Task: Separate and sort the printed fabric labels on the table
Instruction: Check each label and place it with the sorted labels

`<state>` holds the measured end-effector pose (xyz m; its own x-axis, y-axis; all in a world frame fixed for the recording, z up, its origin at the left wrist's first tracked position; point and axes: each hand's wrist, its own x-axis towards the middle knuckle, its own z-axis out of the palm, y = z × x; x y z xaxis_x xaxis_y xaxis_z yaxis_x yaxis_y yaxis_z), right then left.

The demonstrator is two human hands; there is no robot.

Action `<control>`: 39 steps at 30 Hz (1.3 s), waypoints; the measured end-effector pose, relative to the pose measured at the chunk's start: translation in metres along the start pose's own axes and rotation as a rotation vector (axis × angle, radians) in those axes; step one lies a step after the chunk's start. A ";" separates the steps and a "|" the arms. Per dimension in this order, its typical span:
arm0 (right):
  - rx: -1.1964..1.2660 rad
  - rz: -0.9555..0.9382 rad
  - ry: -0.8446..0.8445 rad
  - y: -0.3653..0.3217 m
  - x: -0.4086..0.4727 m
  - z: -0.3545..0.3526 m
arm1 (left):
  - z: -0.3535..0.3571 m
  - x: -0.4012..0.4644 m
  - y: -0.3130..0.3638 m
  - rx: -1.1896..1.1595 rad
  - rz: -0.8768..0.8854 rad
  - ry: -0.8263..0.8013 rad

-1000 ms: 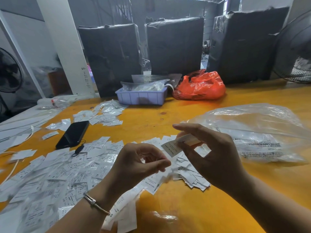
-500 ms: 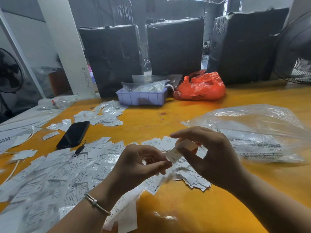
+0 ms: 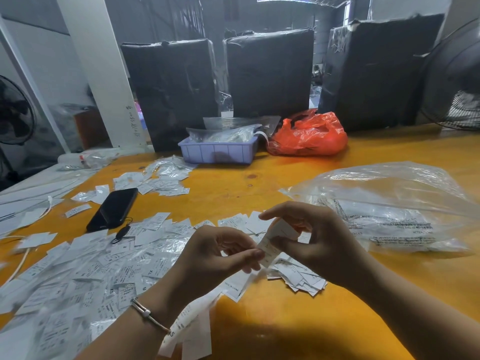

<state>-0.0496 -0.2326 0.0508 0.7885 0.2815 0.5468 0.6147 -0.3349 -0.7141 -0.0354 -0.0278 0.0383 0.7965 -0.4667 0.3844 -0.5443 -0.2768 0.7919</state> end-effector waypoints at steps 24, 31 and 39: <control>0.014 0.114 0.018 0.008 -0.001 0.014 | 0.000 0.003 -0.004 -0.056 -0.086 0.087; 0.010 0.150 -0.074 0.014 0.002 0.007 | -0.001 0.003 -0.007 -0.027 -0.108 0.101; -0.713 0.346 0.209 0.062 0.013 -0.045 | -0.015 0.003 -0.023 0.165 -0.259 0.263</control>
<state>-0.0011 -0.2905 0.0335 0.8794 -0.0923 0.4670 0.1443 -0.8832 -0.4463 -0.0161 -0.0101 0.0287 0.9415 -0.1384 0.3074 -0.3344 -0.4982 0.7999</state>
